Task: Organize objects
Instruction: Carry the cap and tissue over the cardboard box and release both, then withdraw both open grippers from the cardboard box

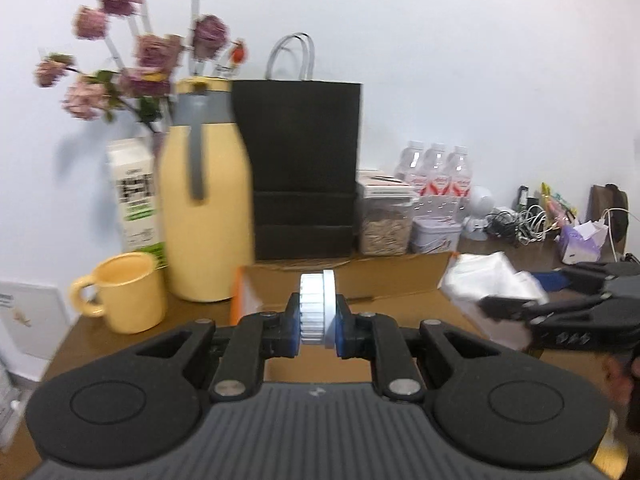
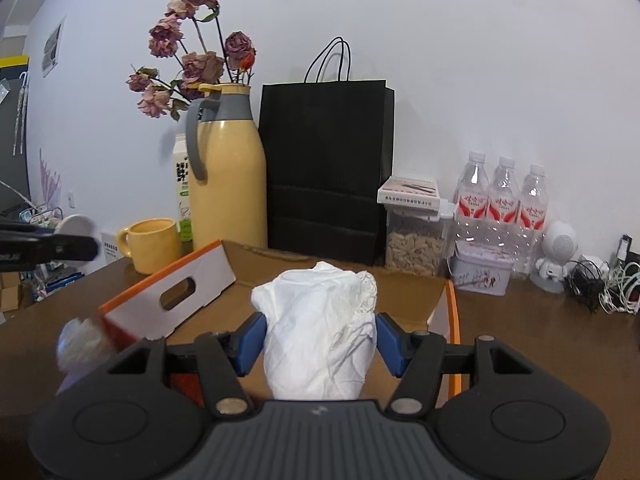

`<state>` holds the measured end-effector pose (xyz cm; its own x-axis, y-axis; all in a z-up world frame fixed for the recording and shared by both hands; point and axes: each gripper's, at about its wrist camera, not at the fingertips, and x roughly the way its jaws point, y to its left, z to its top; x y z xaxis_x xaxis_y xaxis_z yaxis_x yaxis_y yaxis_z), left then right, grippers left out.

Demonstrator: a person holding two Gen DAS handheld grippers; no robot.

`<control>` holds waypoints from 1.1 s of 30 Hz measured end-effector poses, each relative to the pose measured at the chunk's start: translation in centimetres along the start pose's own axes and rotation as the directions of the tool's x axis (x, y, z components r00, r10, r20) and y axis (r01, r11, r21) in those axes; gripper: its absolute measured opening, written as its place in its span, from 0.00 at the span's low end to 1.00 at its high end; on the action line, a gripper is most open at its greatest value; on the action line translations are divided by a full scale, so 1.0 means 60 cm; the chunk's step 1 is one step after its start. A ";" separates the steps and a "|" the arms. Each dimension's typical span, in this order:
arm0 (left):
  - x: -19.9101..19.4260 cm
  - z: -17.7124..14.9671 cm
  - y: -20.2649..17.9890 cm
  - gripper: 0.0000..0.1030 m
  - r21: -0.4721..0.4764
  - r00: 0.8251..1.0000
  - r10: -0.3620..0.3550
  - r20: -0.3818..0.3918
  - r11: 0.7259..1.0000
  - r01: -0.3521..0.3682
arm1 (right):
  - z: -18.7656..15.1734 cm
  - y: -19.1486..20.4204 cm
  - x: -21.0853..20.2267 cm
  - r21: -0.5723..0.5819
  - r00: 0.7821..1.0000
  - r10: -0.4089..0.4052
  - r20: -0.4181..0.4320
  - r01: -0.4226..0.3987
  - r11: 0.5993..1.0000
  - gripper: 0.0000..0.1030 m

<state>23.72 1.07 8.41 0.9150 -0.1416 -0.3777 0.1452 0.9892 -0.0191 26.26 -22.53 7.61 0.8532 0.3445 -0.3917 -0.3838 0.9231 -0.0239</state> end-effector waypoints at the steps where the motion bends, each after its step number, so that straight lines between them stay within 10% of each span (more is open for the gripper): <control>1: 0.020 0.004 -0.010 0.15 0.003 1.000 -0.008 -0.008 1.000 0.008 | 0.005 -0.003 0.012 0.005 1.000 -0.004 -0.006 0.004 1.000 0.57; 13: 0.138 -0.030 -0.032 0.23 0.012 0.990 0.030 -0.140 1.000 -0.028 | -0.013 -0.037 0.099 0.062 0.993 -0.025 -0.118 0.033 0.998 0.69; 15: 0.140 -0.031 -0.033 0.75 0.011 0.988 0.048 -0.143 0.999 -0.047 | -0.014 -0.036 0.096 0.063 0.992 -0.039 -0.117 0.046 0.997 0.79; 17: 0.134 -0.034 -0.036 1.00 0.018 0.992 0.067 -0.110 0.998 -0.065 | -0.014 -0.035 0.089 0.064 0.993 -0.046 -0.108 0.053 0.996 0.89; 33: 0.083 -0.013 -0.034 1.00 -0.026 0.996 0.083 -0.016 0.996 -0.083 | -0.005 -0.039 0.059 0.071 0.994 -0.091 -0.068 0.095 0.993 1.00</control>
<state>27.71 -1.64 5.84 0.9178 -0.0586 -0.3928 0.0586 0.9982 -0.0120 30.06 -23.51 6.02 0.8586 0.2472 -0.4491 -0.2744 0.9616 0.0046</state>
